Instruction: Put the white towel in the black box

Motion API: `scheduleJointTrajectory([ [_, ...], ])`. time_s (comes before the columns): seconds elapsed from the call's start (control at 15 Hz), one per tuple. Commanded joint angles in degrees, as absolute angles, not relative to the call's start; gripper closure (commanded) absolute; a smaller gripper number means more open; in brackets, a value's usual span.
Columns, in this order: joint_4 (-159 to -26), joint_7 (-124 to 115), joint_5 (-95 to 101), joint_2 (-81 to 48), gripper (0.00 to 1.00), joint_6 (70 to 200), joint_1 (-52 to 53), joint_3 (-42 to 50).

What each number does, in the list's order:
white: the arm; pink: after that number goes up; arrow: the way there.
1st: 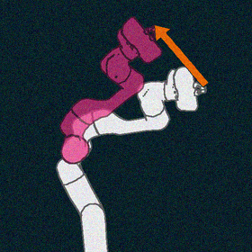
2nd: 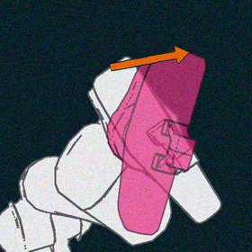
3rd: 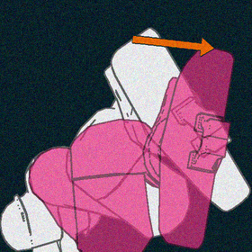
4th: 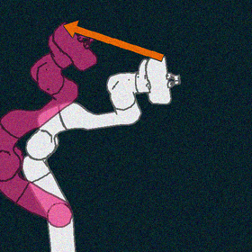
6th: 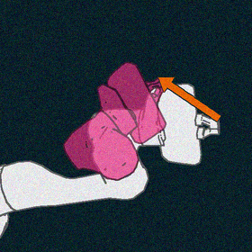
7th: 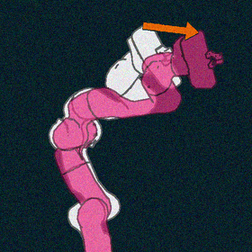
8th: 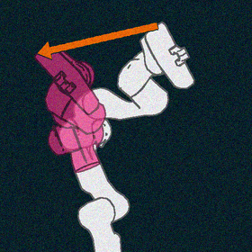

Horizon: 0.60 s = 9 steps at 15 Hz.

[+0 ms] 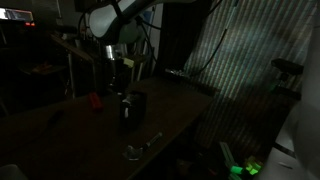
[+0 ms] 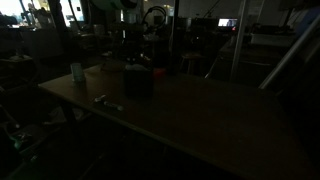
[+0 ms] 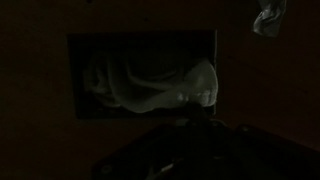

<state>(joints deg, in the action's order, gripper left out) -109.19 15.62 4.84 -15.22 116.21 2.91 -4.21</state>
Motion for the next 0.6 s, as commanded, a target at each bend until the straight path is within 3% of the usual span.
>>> scheduleJointTrajectory([
  [0.0, -109.6, 15.8, 5.4, -14.9, 1.00, 116.0, 2.6, -4.0],
  [0.53, -109.5, 15.5, 5.6, -14.1, 1.00, 115.8, 2.5, -3.9],
])
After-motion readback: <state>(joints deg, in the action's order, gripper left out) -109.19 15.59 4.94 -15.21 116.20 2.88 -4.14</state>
